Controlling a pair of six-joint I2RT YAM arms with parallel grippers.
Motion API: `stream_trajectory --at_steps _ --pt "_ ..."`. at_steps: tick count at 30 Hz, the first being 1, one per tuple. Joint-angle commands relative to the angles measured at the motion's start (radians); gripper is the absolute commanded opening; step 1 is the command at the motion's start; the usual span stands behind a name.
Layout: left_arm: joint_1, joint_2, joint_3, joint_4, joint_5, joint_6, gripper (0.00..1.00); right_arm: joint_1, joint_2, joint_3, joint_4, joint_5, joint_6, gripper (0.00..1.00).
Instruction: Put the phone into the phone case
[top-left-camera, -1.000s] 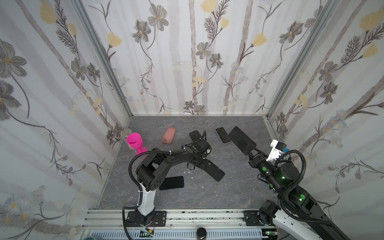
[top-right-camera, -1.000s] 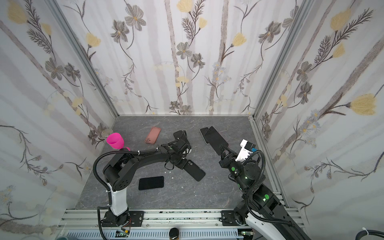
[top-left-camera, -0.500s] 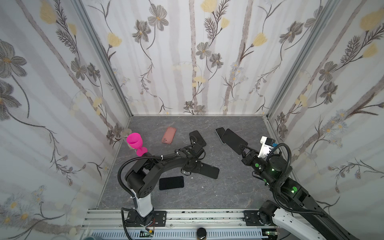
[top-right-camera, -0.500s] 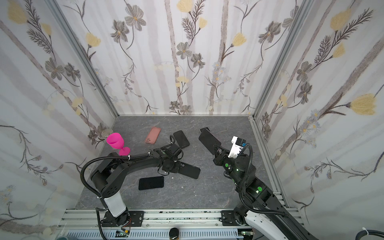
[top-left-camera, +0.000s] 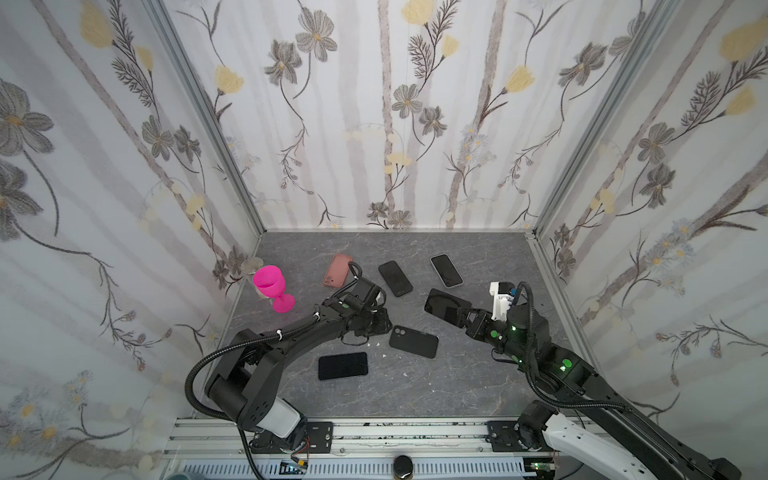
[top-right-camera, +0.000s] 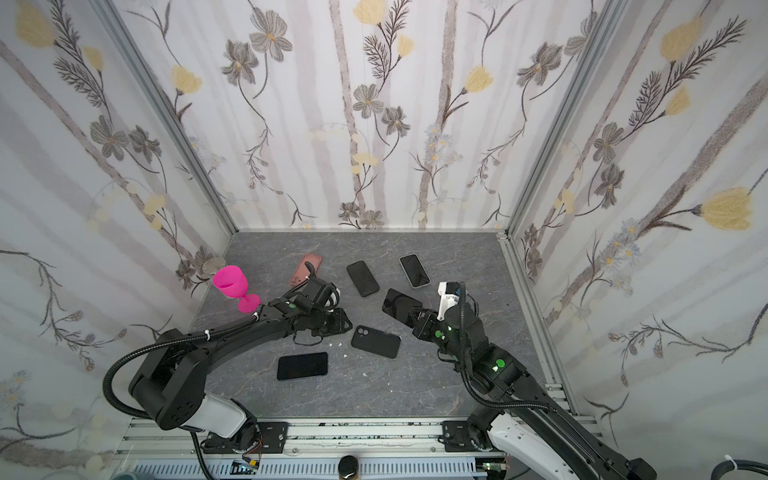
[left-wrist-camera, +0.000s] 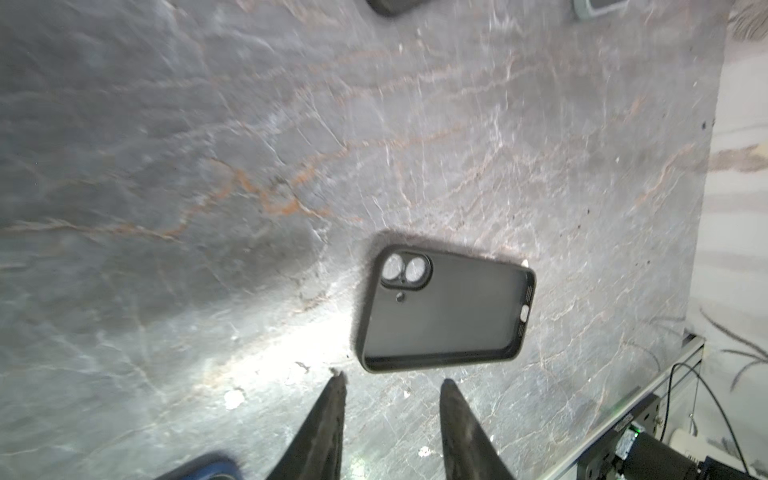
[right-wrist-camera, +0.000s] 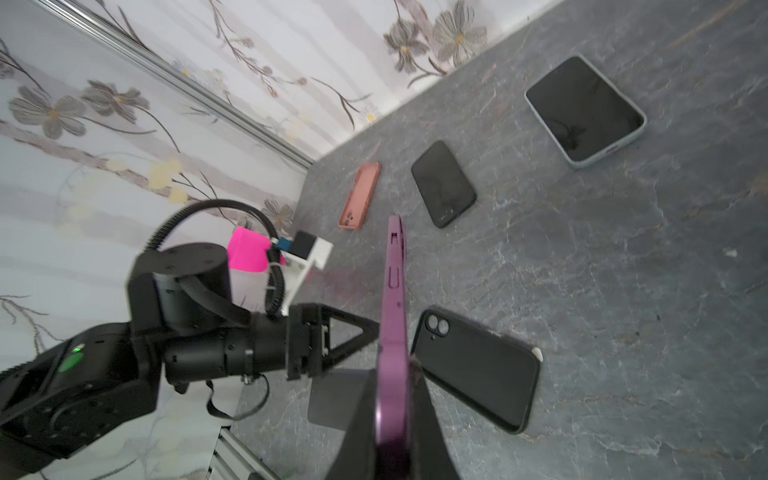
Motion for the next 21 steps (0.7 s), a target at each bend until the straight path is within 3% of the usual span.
stream_trajectory --at_steps 1,5,21 --pt "0.014 -0.018 0.004 0.086 0.019 0.054 0.37 0.001 0.029 -0.073 0.205 -0.124 0.139 0.0" --pt "0.02 -0.007 0.012 0.11 0.024 0.067 0.37 0.002 0.103 -0.172 0.382 -0.206 0.255 0.0" --pt "0.022 0.081 -0.032 0.255 0.122 0.012 0.37 0.002 0.297 -0.234 0.54 -0.254 0.304 0.0"
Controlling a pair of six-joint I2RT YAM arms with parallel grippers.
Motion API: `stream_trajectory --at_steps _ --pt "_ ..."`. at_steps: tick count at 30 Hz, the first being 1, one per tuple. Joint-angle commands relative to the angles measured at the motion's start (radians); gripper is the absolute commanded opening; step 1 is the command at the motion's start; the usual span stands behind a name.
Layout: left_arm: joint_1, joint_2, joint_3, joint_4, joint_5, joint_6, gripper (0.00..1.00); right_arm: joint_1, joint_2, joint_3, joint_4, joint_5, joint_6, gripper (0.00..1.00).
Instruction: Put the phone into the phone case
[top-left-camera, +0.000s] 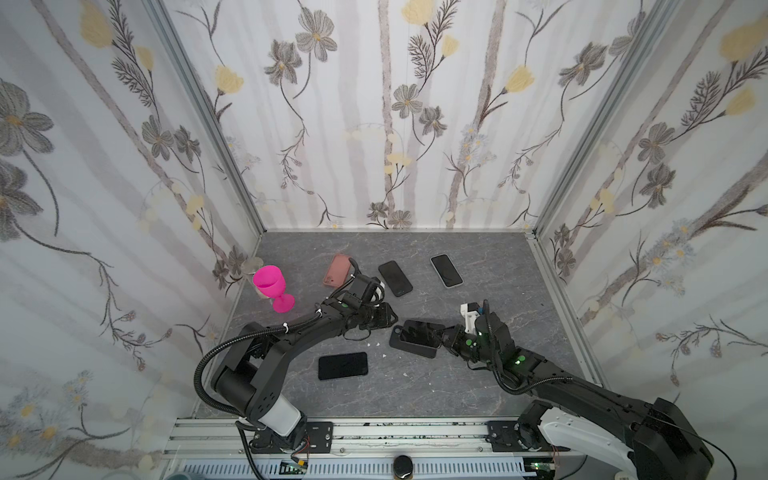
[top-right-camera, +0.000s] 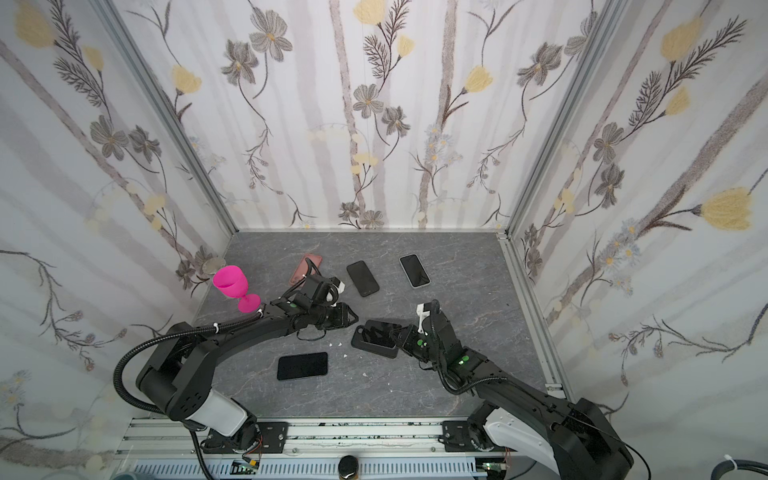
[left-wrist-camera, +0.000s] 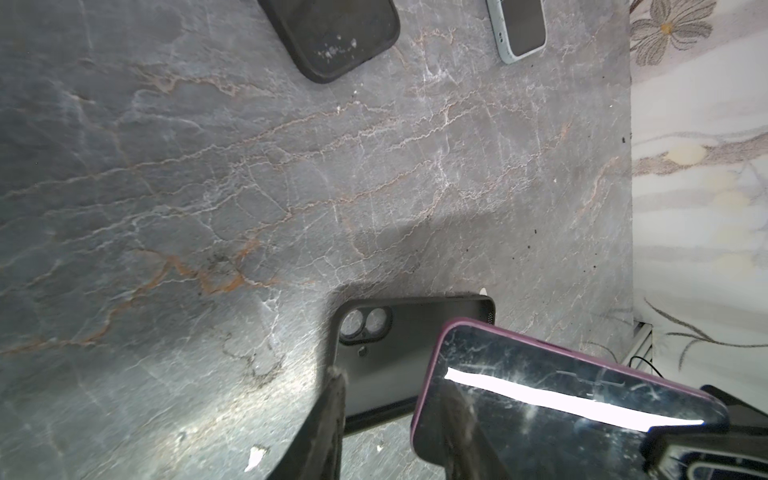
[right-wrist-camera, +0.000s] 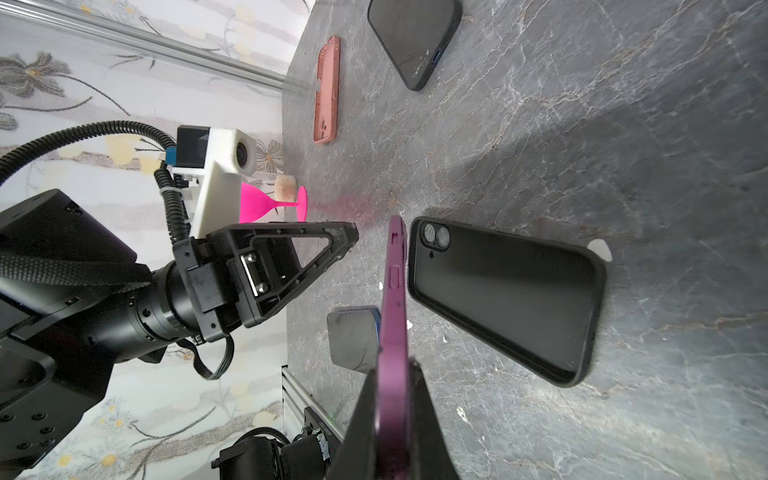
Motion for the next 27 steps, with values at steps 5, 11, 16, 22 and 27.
stream_trajectory --at_steps 5,11,16,22,27 --pt "0.002 0.057 -0.017 0.067 0.025 -0.016 0.37 0.0 0.066 -0.016 0.15 -0.041 0.043 0.0" --pt "0.002 0.079 -0.045 0.1 0.036 -0.031 0.36 0.0 0.114 -0.016 0.183 -0.061 0.045 0.0" --pt "0.0 0.098 -0.058 0.115 0.06 -0.042 0.35 -0.001 0.162 -0.02 0.218 -0.079 0.048 0.0" --pt "-0.002 0.117 -0.074 0.134 0.071 -0.047 0.35 -0.004 0.205 -0.039 0.264 -0.083 0.063 0.0" --pt "-0.006 0.144 -0.081 0.148 0.077 -0.048 0.35 -0.013 0.223 -0.098 0.352 -0.075 0.126 0.0"
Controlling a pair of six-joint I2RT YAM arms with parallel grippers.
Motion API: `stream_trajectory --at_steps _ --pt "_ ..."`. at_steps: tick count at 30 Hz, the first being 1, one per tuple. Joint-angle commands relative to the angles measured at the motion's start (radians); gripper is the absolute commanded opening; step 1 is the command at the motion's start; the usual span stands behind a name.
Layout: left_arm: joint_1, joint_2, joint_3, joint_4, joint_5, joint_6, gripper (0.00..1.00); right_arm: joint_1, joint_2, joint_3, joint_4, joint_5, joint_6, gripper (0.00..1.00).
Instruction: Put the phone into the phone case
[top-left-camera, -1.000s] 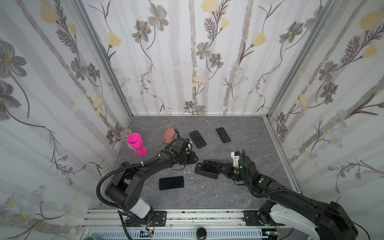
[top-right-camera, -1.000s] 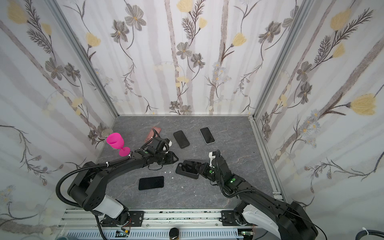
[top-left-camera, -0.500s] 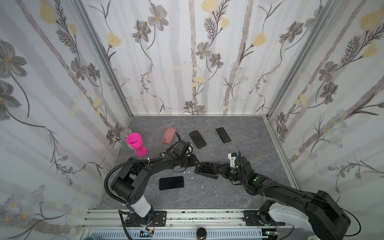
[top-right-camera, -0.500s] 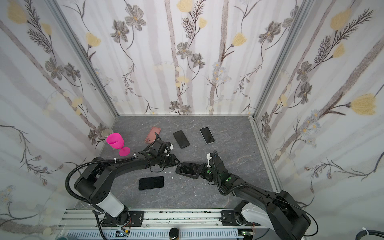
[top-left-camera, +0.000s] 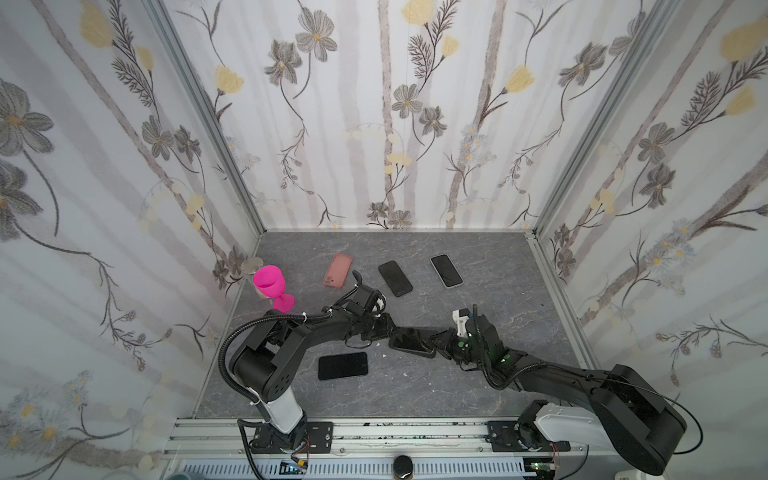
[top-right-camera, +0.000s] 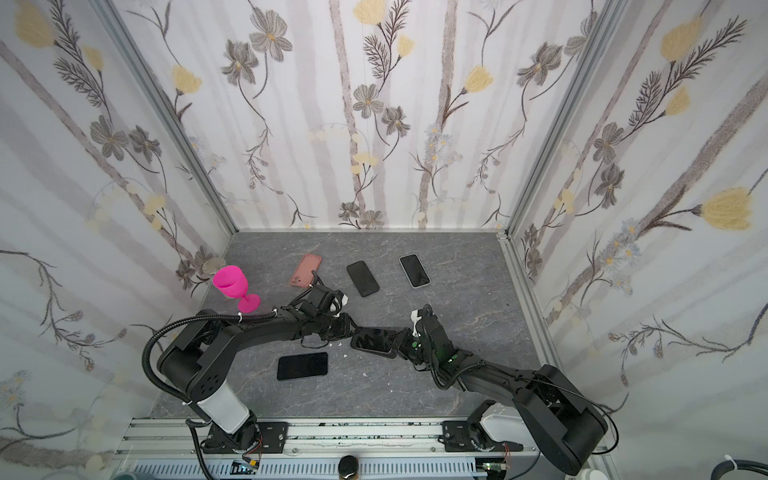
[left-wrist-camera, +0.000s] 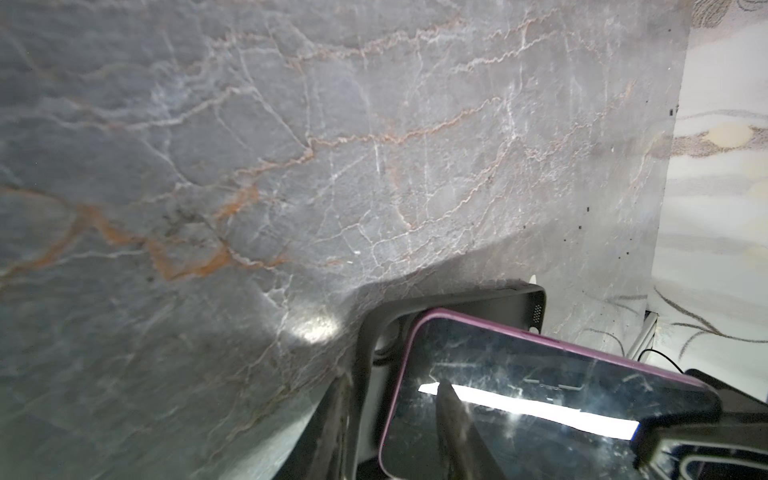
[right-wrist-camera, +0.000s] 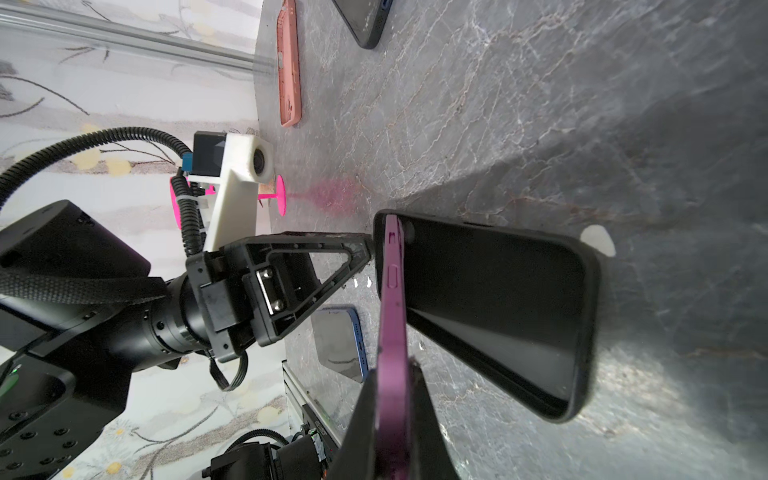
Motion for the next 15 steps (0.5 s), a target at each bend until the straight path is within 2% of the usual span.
stream_trajectory --at_steps 1,8,15 --pt "-0.004 0.014 -0.008 0.038 0.016 -0.012 0.34 -0.008 0.013 -0.029 0.107 -0.005 0.059 0.0" --pt "-0.022 0.026 -0.009 0.054 0.035 -0.029 0.34 -0.026 0.06 -0.036 0.149 -0.048 0.041 0.0" --pt "-0.043 0.045 -0.016 0.068 0.038 -0.055 0.34 -0.039 0.156 -0.059 0.276 -0.089 0.033 0.0"
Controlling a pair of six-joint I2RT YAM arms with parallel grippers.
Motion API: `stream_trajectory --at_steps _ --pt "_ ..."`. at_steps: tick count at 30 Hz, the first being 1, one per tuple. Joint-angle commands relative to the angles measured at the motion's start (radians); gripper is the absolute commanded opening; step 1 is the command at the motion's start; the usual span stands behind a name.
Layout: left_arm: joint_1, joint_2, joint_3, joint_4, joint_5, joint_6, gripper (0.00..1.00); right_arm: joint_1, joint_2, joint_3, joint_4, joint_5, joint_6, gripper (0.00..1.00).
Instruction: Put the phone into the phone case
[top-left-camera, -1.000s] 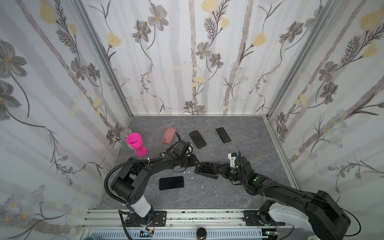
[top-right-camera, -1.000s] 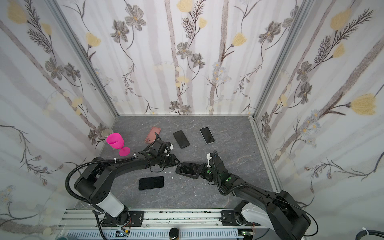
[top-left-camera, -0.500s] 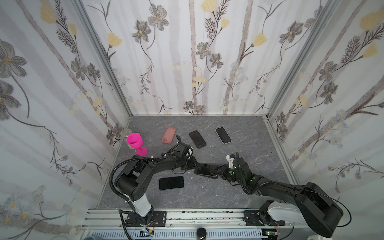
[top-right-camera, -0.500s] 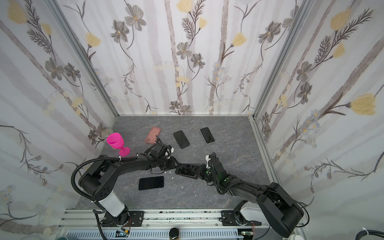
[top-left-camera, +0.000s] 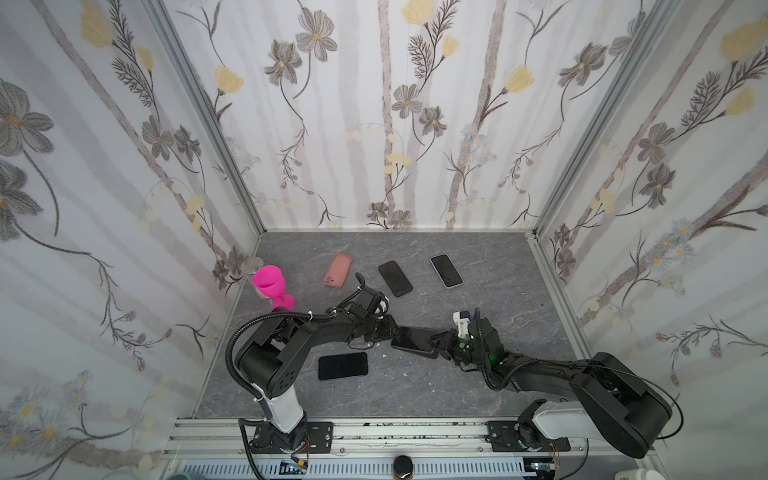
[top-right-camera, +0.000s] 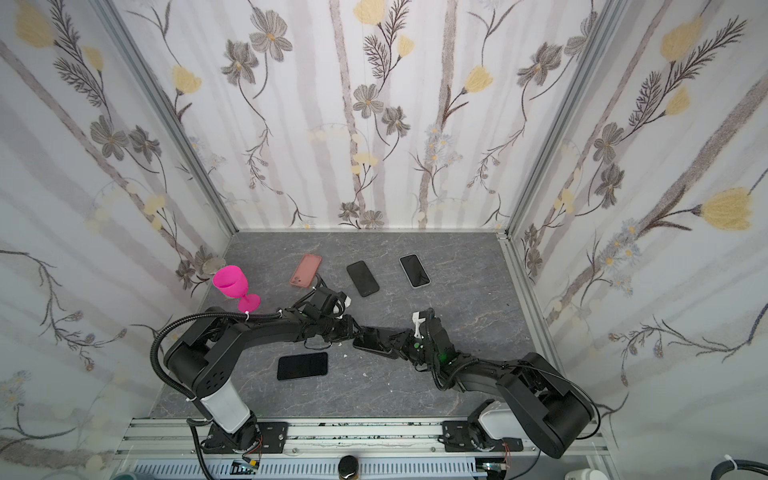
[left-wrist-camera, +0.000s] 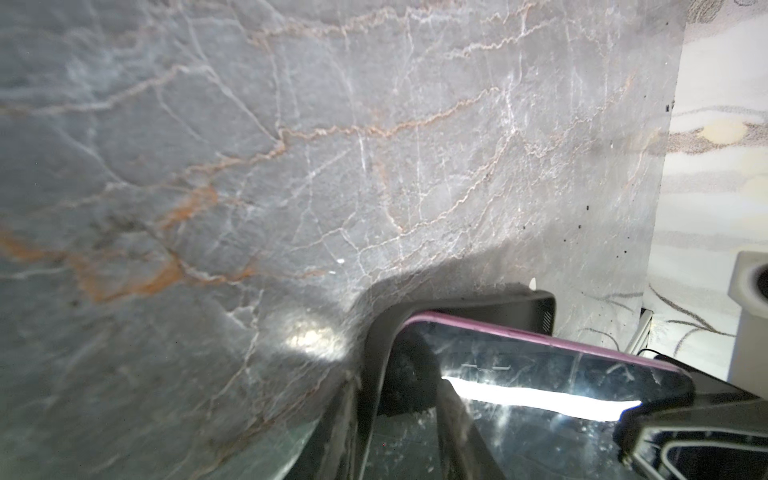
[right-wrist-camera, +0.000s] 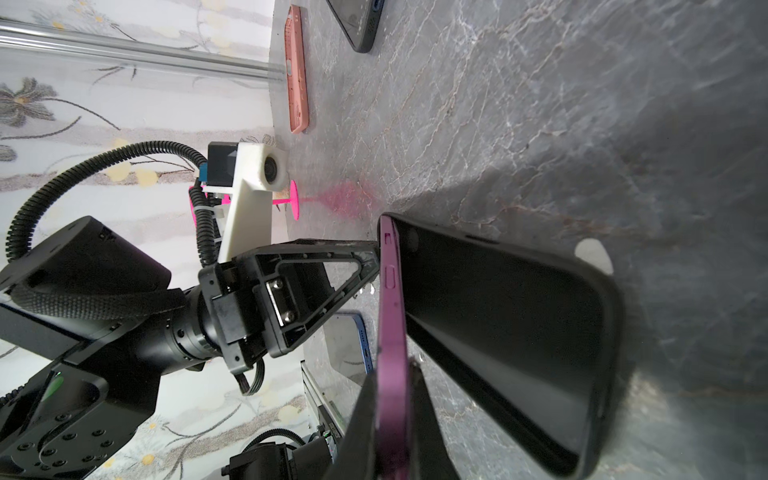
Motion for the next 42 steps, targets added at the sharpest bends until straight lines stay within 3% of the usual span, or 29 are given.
stream_trajectory --at_steps 1,9,17,27,42 --pt "-0.019 0.011 -0.007 -0.001 0.031 -0.025 0.34 -0.002 0.047 -0.009 0.074 -0.029 0.005 0.0" --pt "-0.021 -0.002 0.004 -0.025 0.005 -0.015 0.34 -0.014 0.144 0.001 0.096 -0.073 0.004 0.02" --pt "-0.02 -0.008 0.008 -0.065 -0.021 0.01 0.33 -0.014 0.132 0.073 -0.12 -0.038 -0.083 0.24" --pt "-0.021 -0.012 0.013 -0.096 -0.05 0.025 0.33 -0.014 0.061 0.188 -0.379 0.005 -0.193 0.43" --pt "-0.02 -0.007 0.025 -0.153 -0.067 0.068 0.3 -0.012 -0.059 0.254 -0.639 0.074 -0.278 0.51"
